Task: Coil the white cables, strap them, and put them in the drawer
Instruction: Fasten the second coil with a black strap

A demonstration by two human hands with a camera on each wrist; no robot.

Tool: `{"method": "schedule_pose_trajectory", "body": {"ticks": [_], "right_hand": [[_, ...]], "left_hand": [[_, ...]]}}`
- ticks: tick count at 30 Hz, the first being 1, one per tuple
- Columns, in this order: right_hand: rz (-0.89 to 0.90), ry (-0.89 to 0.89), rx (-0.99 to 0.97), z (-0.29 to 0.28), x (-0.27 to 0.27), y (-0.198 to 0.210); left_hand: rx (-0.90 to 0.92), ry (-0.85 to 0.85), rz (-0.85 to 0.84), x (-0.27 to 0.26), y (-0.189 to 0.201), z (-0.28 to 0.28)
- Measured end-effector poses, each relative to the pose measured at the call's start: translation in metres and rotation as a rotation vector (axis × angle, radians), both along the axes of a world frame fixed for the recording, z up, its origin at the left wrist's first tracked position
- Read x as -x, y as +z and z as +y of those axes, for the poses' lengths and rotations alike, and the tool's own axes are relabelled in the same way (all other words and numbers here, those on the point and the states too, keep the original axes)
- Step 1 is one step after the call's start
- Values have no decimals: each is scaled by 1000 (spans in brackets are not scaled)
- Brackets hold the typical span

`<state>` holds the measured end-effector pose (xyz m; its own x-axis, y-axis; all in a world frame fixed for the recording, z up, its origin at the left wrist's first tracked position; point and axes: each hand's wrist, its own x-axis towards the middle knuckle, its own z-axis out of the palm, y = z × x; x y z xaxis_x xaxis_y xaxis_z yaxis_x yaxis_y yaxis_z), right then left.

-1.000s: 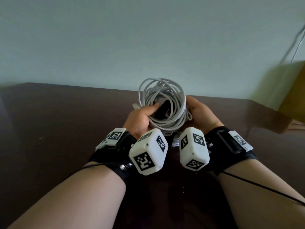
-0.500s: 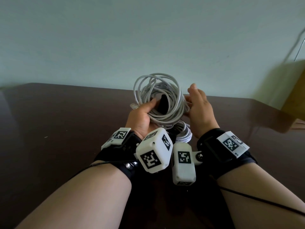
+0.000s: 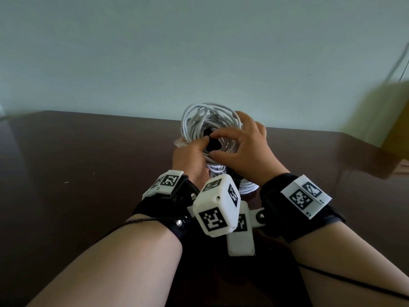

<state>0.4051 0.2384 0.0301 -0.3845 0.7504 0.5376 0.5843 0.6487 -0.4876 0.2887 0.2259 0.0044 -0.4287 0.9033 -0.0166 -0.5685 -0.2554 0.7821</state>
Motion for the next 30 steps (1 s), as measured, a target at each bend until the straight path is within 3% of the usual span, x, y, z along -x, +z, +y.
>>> {"method": "schedule_pose_trajectory", "body": {"ticks": [12, 19, 23, 30], "right_hand": [[-83, -59, -65, 8, 1, 2], [306, -47, -185, 12, -5, -1], [578, -33, -18, 10, -14, 9], [802, 9, 96, 13, -24, 18]], "left_hand": [[-56, -71, -17, -4, -3, 7], [-72, 20, -22, -5, -2, 4], [-80, 6, 8, -4, -1, 2], [-132, -134, 84, -1, -3, -2]]}}
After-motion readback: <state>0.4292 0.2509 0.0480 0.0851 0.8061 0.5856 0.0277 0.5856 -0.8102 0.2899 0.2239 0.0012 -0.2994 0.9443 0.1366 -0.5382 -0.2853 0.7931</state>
